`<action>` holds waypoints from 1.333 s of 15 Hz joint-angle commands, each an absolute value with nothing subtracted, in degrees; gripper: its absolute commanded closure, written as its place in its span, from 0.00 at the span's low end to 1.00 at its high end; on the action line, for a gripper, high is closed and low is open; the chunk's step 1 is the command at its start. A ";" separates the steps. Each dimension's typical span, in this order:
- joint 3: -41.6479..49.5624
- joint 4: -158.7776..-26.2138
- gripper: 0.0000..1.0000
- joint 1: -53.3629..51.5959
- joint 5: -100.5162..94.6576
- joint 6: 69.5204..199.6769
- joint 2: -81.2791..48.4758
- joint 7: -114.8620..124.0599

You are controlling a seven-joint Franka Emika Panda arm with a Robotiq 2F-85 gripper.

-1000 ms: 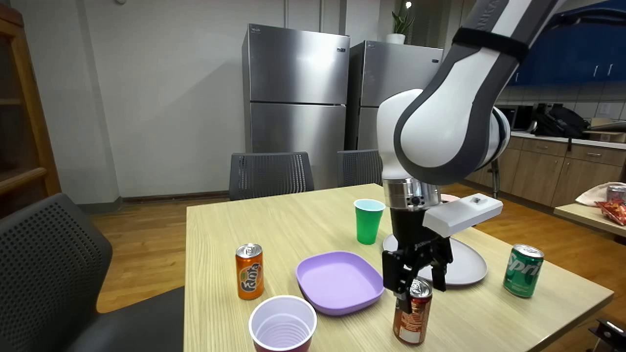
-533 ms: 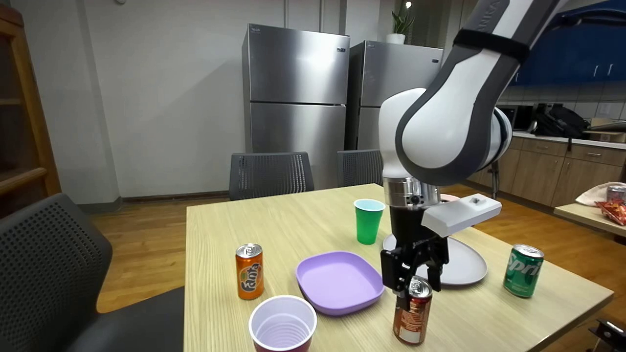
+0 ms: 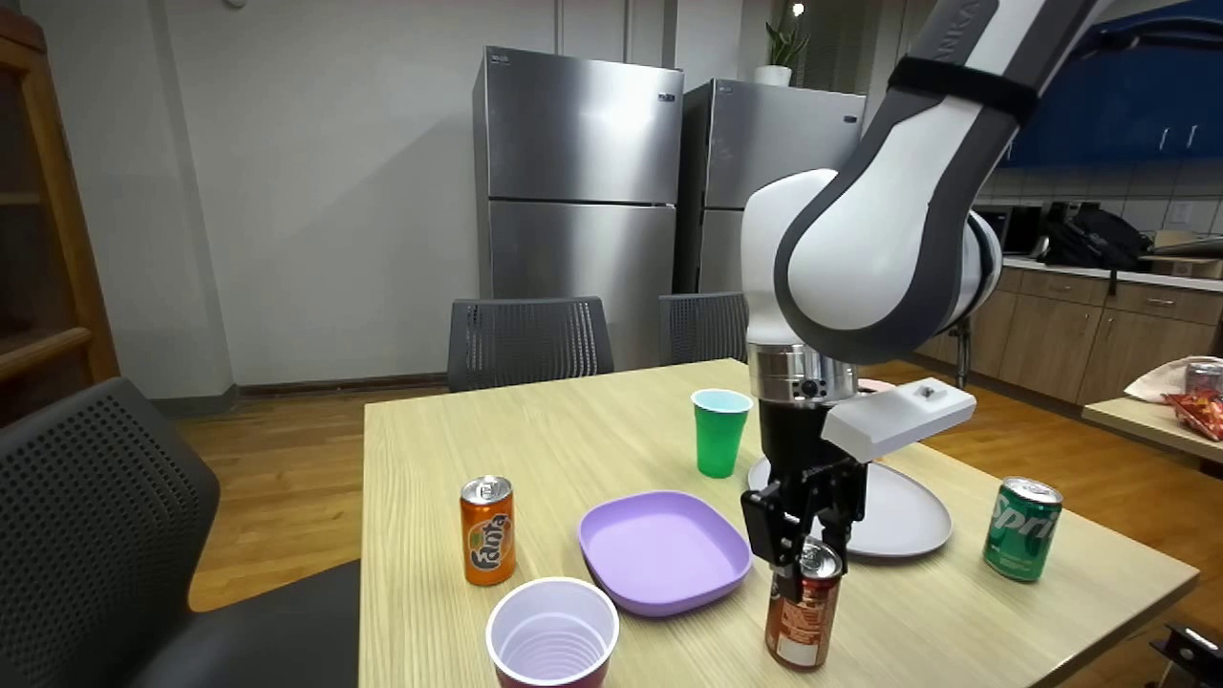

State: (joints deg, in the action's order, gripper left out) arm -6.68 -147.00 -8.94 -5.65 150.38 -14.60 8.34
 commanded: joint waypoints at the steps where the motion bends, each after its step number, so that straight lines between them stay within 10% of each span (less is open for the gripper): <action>1: -6.75 -147.49 0.62 -8.70 -4.96 149.58 -11.14 6.04; 20: -7.09 -132.26 0.62 -7.99 -1.51 138.40 -12.98 3.95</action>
State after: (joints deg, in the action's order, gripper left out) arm -6.61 -136.04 -8.34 -3.42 140.88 -11.02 5.86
